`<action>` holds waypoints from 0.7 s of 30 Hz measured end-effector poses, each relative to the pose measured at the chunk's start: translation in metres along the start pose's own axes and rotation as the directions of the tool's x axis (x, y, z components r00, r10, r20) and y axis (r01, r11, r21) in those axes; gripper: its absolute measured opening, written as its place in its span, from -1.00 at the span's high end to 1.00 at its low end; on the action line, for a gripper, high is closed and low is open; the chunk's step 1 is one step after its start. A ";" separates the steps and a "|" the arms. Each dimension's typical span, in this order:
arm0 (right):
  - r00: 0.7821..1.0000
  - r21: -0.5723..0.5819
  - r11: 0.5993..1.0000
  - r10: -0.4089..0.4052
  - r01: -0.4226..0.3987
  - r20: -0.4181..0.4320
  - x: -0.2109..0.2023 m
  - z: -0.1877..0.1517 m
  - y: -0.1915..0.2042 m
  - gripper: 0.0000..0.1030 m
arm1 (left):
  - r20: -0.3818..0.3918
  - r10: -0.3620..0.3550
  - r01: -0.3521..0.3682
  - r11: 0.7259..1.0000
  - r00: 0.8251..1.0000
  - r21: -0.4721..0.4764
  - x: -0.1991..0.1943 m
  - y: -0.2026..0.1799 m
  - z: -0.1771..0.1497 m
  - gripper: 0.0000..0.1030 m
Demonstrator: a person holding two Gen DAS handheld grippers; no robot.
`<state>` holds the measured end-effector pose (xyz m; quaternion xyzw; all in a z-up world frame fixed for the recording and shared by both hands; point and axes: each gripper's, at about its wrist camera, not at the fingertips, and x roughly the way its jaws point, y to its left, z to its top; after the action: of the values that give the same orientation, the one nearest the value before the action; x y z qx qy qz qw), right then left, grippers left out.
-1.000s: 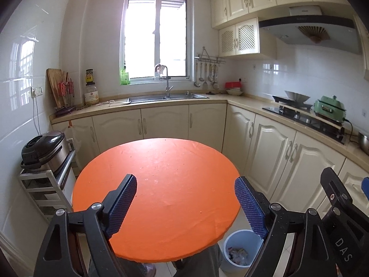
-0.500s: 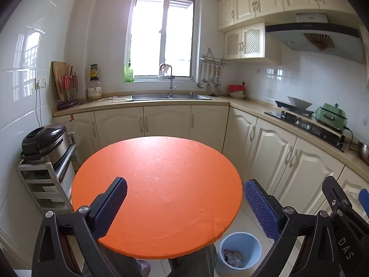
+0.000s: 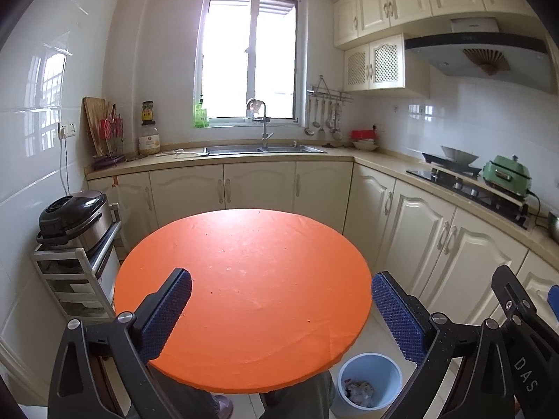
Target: Collect trash
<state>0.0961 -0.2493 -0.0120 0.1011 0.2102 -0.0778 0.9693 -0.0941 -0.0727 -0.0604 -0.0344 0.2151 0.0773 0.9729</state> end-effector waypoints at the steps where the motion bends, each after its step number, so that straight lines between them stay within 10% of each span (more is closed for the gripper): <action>1: 1.000 0.000 1.000 0.002 -0.002 0.001 0.000 0.000 -0.001 -1.00 | 0.002 0.004 -0.004 1.000 1.000 0.002 0.000 -0.002 -0.001 -0.97; 21: 1.000 -0.007 1.000 0.012 -0.012 -0.012 -0.001 -0.004 0.002 -1.00 | 0.007 0.025 -0.025 1.000 1.000 0.007 0.003 -0.009 -0.017 -0.97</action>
<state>0.0935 -0.2463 -0.0151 0.0994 0.2158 -0.0707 0.9688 -0.0968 -0.0830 -0.0765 -0.0282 0.2125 0.0886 0.9727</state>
